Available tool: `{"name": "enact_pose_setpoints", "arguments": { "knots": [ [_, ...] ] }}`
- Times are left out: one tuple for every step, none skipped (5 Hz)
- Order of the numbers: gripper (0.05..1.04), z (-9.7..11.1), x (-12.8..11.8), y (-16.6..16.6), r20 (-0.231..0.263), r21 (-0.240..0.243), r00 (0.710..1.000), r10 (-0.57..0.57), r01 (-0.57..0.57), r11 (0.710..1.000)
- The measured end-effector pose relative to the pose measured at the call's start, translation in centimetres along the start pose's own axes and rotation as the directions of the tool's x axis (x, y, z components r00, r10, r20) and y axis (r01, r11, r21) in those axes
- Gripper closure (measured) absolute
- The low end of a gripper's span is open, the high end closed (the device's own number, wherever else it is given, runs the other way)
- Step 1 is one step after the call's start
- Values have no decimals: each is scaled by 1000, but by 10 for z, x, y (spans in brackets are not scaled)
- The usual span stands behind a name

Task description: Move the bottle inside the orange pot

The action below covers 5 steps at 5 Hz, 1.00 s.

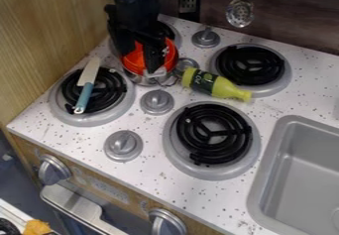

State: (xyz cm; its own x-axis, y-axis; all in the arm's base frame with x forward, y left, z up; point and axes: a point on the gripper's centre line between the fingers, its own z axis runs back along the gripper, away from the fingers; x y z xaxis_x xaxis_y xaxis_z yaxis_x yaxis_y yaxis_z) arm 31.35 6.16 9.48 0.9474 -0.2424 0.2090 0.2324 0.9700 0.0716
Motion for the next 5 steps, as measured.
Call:
{"name": "enact_pose_setpoints", "arguments": {
  "knots": [
    [84,-7,-2,-1,-21,-12,1000,-5,4,1000],
    [84,-10,2,-7,-37,-62,986,-165,162,985],
    [84,-8,5,-10,-9,-113,933,-360,357,927],
    [84,-9,7,-6,42,-150,831,-555,555,818],
    [84,-6,17,-7,45,-163,727,-685,682,713]
  ]
}}
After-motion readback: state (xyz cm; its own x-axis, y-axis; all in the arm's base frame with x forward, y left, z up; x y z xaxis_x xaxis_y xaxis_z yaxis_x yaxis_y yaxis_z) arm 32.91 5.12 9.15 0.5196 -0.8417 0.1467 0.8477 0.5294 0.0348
